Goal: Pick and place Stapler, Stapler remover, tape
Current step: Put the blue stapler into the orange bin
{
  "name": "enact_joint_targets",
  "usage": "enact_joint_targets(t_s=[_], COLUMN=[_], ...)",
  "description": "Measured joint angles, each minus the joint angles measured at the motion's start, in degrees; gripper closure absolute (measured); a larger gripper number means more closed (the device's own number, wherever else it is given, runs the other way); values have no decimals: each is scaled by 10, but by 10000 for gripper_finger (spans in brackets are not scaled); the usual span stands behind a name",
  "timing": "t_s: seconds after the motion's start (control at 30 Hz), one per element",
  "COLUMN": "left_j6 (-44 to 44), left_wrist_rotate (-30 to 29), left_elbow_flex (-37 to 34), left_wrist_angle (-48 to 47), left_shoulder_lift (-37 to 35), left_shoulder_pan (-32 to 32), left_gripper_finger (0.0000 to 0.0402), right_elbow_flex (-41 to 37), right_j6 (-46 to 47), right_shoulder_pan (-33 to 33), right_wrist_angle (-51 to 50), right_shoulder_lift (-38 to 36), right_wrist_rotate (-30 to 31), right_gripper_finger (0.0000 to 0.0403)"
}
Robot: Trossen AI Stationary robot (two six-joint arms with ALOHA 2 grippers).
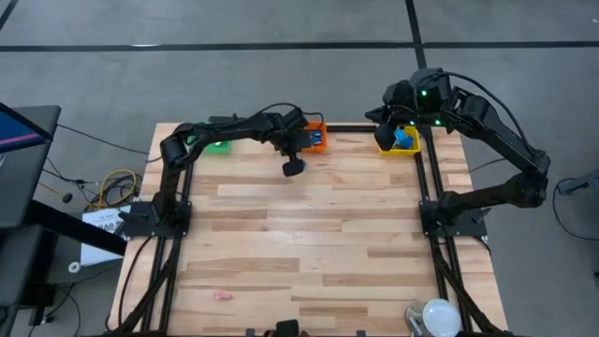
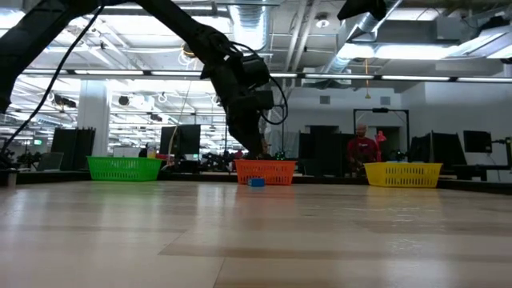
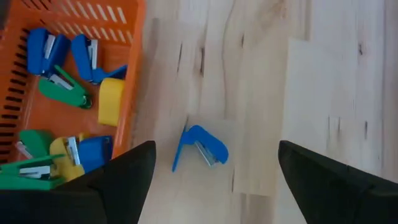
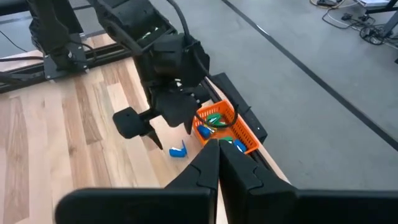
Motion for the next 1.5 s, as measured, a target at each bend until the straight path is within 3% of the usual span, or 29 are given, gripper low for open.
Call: enact_joint_targets(t_s=[0.3,0.57,1.0,1.2,1.5], left_j6=[1,-6,-49,-53,-53], left_wrist_rotate=[12,-52,-82,-88,-90], left_elbow_flex=[0,-1,-1,-1,-1], left_wrist_angle=[10,23,26,27,27], left_shoulder_lift=[31,59,75,75,75], left_shoulder_pan=[-11,-15,-12,-14,-16], left_gripper_finger=[78,79,80,113,194], right_elbow_flex=[0,0,0,0,0], right_j6=[-9,-9,-9,-9,-9], right_shoulder_pan=[0,0,0,0,0], right_wrist_angle=[0,0,0,0,0], right_shoulder_lift=[0,0,0,0,0], right_wrist_rotate=[-1,-30,-30,-30,-30], right_gripper_finger=[403,403,403,403,403])
